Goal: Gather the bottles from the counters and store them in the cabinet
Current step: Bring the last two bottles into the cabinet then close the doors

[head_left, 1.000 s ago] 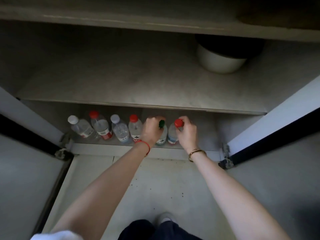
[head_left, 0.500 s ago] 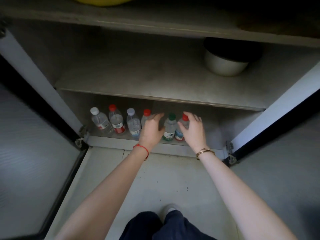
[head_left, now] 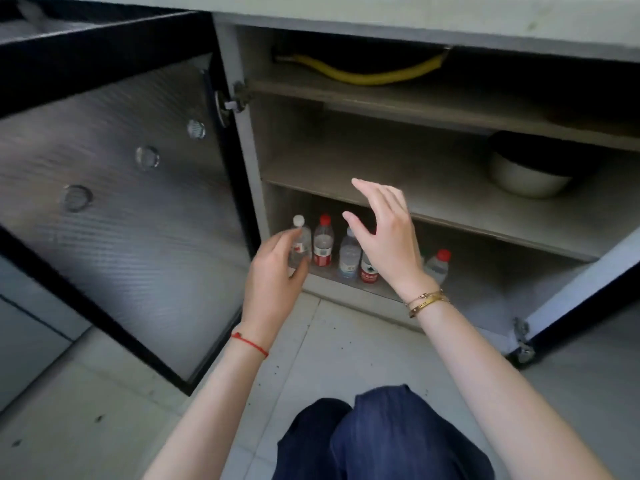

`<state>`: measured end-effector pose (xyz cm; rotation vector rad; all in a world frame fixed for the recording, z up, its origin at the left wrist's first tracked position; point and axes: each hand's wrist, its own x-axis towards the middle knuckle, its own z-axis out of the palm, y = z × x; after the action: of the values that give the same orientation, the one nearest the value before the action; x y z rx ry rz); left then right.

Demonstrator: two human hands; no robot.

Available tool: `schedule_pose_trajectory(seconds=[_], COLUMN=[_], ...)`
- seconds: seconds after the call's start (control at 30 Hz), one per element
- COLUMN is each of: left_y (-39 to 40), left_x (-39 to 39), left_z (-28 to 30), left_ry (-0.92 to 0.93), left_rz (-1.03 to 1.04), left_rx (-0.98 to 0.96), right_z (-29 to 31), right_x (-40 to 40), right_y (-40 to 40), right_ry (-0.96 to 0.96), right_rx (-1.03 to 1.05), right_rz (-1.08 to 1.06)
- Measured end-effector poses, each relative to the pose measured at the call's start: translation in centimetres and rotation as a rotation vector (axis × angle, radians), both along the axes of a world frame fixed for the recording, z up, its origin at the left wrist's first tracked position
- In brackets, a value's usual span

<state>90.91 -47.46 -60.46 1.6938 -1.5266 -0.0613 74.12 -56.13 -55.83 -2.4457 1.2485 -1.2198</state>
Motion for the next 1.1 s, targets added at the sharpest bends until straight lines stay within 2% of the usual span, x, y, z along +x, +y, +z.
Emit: schedule_pose_trajectory(seconds=[0.33,0.53,0.67,0.77,0.93,1.1], left_y=[10.4,15.1,17.1,17.5,16.4,15.6], left_x=[7.2,11.0,13.4,15.1,16.8,16.8], left_z=[7.4,8.7,8.3,7.9,7.4,7.1], left_ry=[-0.033,0.018,0.052,0.094,0.144,0.167], left_rz=[0.3,0.546,0.729,0.722,0.596,0.535], left_rx=[-0.188,-0.31,-0.316,-0.229,-0.107,-0.147], right_z=[9.1,12.7,14.3,14.8,14.6,14.0], right_x=[11.3,17.6,21.9,24.7,27.5,27.7], right_y=[6.6,10.3,12.7,13.8,14.3,13.9], right_ry=[-0.104,-0.105,-0.071,-0.028,0.051,0.053], right_rx=[-0.271,-0.347,-0.395,-0.426,-0.43,-0.415], right_rz=[0.335,0.498,0.584,0.615,0.595,0.59])
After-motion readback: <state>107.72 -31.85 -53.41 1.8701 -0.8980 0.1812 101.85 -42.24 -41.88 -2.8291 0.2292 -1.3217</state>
